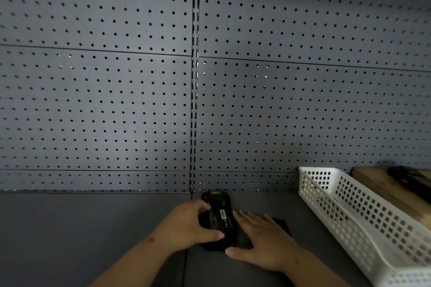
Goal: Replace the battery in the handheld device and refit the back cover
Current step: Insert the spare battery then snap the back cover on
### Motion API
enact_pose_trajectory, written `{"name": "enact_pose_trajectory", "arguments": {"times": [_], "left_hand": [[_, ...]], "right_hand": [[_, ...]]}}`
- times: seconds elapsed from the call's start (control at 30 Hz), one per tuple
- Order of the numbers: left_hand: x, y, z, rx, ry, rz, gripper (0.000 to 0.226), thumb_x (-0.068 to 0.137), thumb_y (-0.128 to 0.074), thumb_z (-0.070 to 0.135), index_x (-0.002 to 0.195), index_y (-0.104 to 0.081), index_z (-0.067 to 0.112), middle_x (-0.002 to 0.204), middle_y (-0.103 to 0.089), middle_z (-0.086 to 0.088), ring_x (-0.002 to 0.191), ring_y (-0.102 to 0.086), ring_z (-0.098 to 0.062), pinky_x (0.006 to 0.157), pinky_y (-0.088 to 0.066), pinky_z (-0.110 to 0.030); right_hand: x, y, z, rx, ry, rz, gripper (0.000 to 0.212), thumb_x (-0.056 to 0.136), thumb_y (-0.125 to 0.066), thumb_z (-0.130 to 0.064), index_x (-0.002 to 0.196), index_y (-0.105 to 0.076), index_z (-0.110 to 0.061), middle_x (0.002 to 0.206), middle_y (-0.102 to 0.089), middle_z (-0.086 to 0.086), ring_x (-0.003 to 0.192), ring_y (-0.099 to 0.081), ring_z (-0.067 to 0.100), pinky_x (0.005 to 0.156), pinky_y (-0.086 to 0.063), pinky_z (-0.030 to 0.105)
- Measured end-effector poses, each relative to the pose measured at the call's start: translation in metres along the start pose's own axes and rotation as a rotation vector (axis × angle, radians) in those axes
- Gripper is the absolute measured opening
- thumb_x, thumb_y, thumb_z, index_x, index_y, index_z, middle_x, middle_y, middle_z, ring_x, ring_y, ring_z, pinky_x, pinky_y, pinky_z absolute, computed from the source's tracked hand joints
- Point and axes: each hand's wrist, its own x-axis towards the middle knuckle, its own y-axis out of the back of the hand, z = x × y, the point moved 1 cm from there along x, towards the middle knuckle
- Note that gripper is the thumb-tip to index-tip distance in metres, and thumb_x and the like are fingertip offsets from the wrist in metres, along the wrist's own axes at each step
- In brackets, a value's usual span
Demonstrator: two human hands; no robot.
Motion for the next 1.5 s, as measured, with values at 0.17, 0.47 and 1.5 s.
{"name": "enact_pose_trajectory", "arguments": {"times": [0.17, 0.47, 1.5], "left_hand": [[0.005, -0.004, -0.002, 0.029, -0.002, 0.015, 0.065, 0.064, -0.077, 0.043, 0.119, -0.052, 0.019, 0.111, -0.059, 0.006, 0.101, -0.055, -0.006, 0.082, -0.041, -0.012], [0.007, -0.007, -0.01, 0.064, -0.025, -0.007, 0.065, 0.069, -0.074, 0.044, 0.124, -0.05, 0.019, 0.118, -0.057, 0.004, 0.106, -0.052, -0.005, 0.074, -0.031, 0.002], [0.005, -0.002, -0.041, -0.255, -0.088, -0.05, 0.044, 0.056, -0.074, 0.059, 0.094, -0.061, 0.04, 0.105, -0.065, 0.025, 0.106, -0.057, 0.005, 0.096, -0.041, -0.019]], "right_hand": [[0.0, 0.007, 0.002, 0.102, 0.001, -0.03, 0.127, 0.036, -0.017, -0.094, 0.145, 0.005, -0.033, 0.159, -0.004, -0.004, 0.145, -0.003, 0.013, 0.119, 0.001, 0.041], [0.006, 0.014, 0.0, 0.425, 0.053, 0.07, 0.089, 0.064, -0.052, -0.072, 0.14, -0.032, -0.03, 0.149, -0.036, -0.004, 0.135, -0.034, 0.008, 0.106, -0.024, 0.018], [0.011, 0.011, -0.006, 0.631, 0.048, 0.226, 0.031, 0.077, -0.072, -0.025, 0.096, -0.057, -0.045, 0.123, -0.064, -0.002, 0.119, -0.053, 0.005, 0.101, -0.039, 0.023]]}}
